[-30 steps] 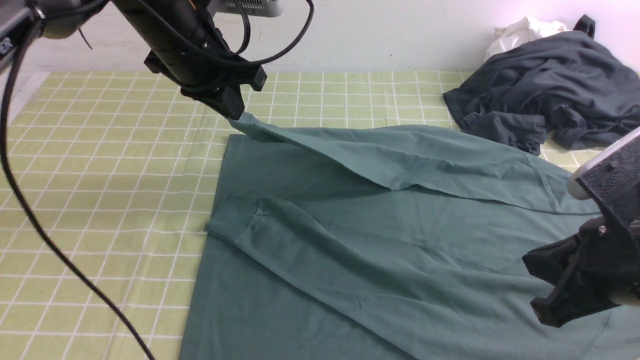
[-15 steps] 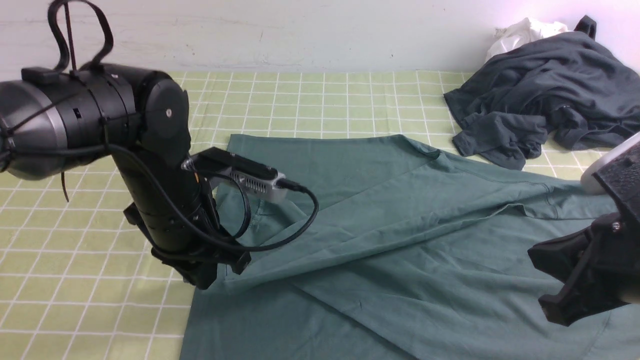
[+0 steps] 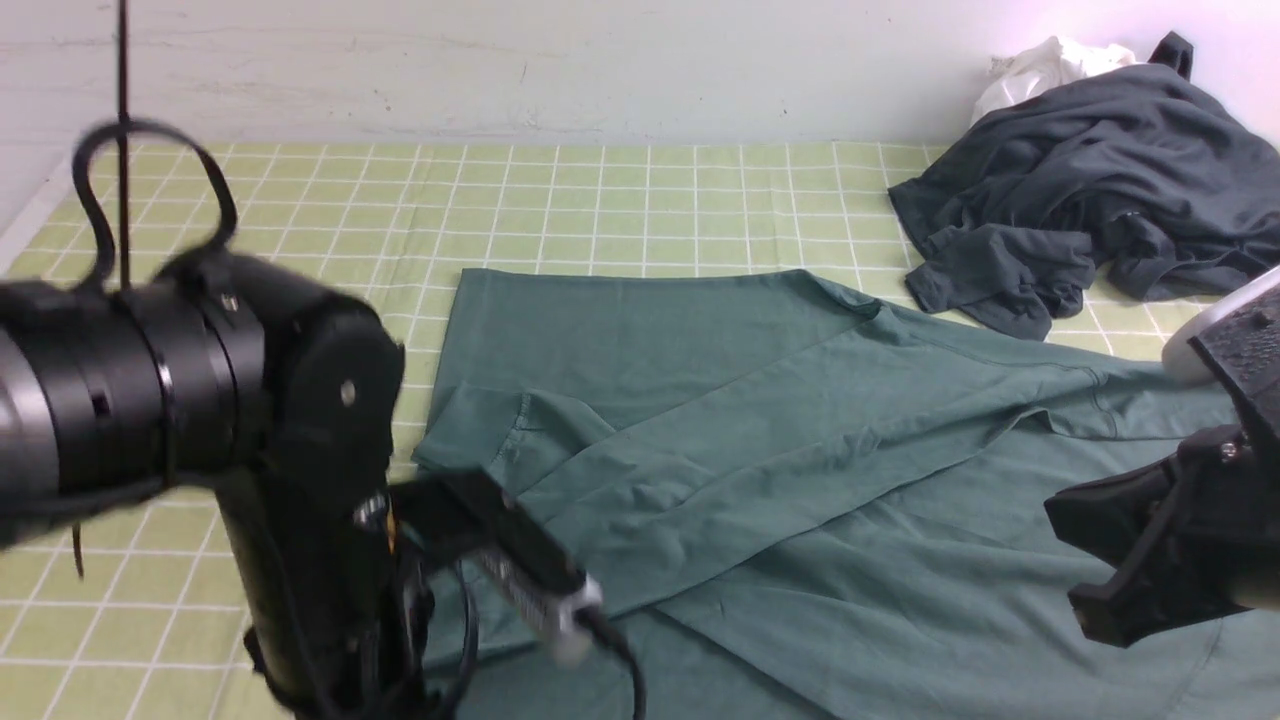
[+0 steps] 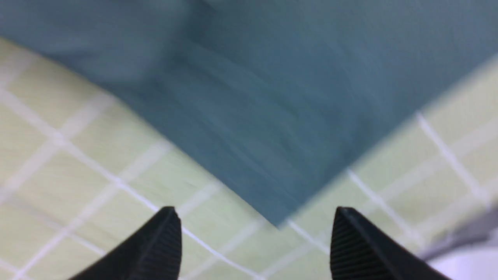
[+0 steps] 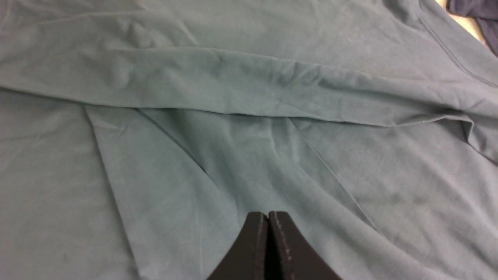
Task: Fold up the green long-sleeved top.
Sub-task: Use both arms simultaneously to clamp the lower edge of the clothing fabric
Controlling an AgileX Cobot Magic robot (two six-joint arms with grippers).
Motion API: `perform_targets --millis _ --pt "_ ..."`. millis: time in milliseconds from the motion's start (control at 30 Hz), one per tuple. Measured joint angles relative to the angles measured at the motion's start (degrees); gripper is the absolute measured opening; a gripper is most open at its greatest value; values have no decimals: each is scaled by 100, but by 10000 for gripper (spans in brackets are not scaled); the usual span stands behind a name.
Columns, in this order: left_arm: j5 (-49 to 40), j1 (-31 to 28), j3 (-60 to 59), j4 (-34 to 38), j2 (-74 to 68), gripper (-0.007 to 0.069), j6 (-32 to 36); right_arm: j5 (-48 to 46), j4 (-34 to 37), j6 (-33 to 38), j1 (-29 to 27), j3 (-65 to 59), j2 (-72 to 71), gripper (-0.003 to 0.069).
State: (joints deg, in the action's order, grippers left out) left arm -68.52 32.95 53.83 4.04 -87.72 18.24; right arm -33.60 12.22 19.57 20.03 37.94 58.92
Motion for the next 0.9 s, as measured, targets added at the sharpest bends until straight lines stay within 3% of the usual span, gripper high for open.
perform_targets --millis 167,367,533,667,700,767,900 --pt "842 776 -933 12 37 479 1304 0 60 1 0 0 0 -15" --pt "2282 866 -1556 -65 37 437 1635 0 144 1 0 0 0 -15" --pt "2652 872 -1797 -289 71 324 1707 0 144 1 0 0 0 -15" --pt "2780 878 -1816 -513 83 167 1453 0 144 1 0 0 0 -15" --pt "2780 878 -1816 -519 83 167 1431 0 144 1 0 0 0 -15" --pt "2670 913 -1748 -502 127 59 1230 -32 144 1 0 0 0 -15" --pt "2256 1008 -1488 -497 378 4 956 -60 151 161 13 0 -69 -15"
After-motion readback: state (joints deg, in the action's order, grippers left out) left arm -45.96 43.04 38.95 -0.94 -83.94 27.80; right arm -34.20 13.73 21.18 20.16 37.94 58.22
